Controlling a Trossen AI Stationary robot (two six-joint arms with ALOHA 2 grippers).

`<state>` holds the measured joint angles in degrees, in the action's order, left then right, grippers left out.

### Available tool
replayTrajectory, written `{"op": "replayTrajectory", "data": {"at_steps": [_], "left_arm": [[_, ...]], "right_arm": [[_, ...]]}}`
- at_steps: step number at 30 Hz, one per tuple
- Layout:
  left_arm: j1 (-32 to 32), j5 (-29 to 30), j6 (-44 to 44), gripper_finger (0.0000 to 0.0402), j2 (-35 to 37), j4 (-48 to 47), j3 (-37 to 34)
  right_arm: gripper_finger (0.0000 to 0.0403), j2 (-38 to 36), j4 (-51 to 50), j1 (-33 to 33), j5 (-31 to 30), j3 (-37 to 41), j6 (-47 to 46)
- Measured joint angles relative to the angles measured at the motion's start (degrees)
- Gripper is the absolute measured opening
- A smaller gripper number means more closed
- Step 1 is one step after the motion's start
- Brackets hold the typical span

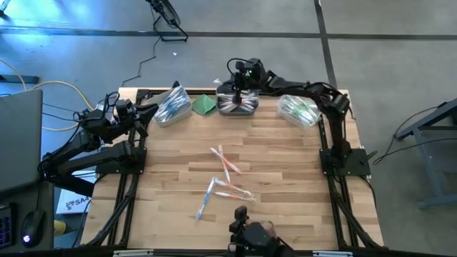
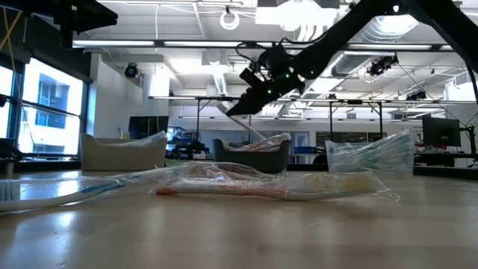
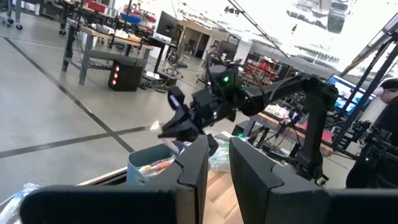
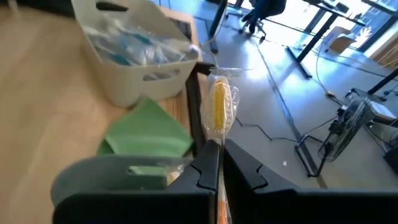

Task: Pick & Place Toothbrushes
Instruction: Put the orange toothbrush into the blue bin, then put the blue toothbrush into the gray bin

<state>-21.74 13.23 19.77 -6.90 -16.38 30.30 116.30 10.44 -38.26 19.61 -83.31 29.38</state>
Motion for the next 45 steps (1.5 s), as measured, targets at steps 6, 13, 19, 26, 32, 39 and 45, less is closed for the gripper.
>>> {"op": "replayTrajectory", "data": {"at_steps": [6,13,19,26,32,39,45], "left_arm": [[0.02,0.0,0.0,0.0063,0.0,-0.02,0.0],[0.0,0.0,0.01,0.0063,0.0,-0.02,0.0],[0.0,0.0,0.02,0.0063,0.0,-0.02,0.0],[0.01,-0.02,0.02,0.0063,0.0,-0.02,0.0],[0.02,-0.02,0.02,0.0063,0.0,-0.04,0.0],[0.01,-0.03,0.02,0.0063,0.0,-0.04,0.0],[0.0,-0.04,0.02,0.0063,0.0,-0.04,0.0]], "right_arm": [[0.0003,2.03,0.92,-0.91,0.46,0.0,0.9],[0.0003,4.22,-0.04,-2.29,1.1,0.0,0.9],[0.0003,4.23,-0.6,-2.54,1.32,0.02,0.93],[0.0003,4.23,-0.82,-1.98,-3.47,0.02,0.92],[0.0004,4.23,-3.22,-1.26,-6.1,0.02,0.92],[0.0066,4.23,-3.84,-0.64,-6.69,0.02,0.62],[0.0116,4.23,-3.34,-0.06,-12.13,0.02,0.95]]}}
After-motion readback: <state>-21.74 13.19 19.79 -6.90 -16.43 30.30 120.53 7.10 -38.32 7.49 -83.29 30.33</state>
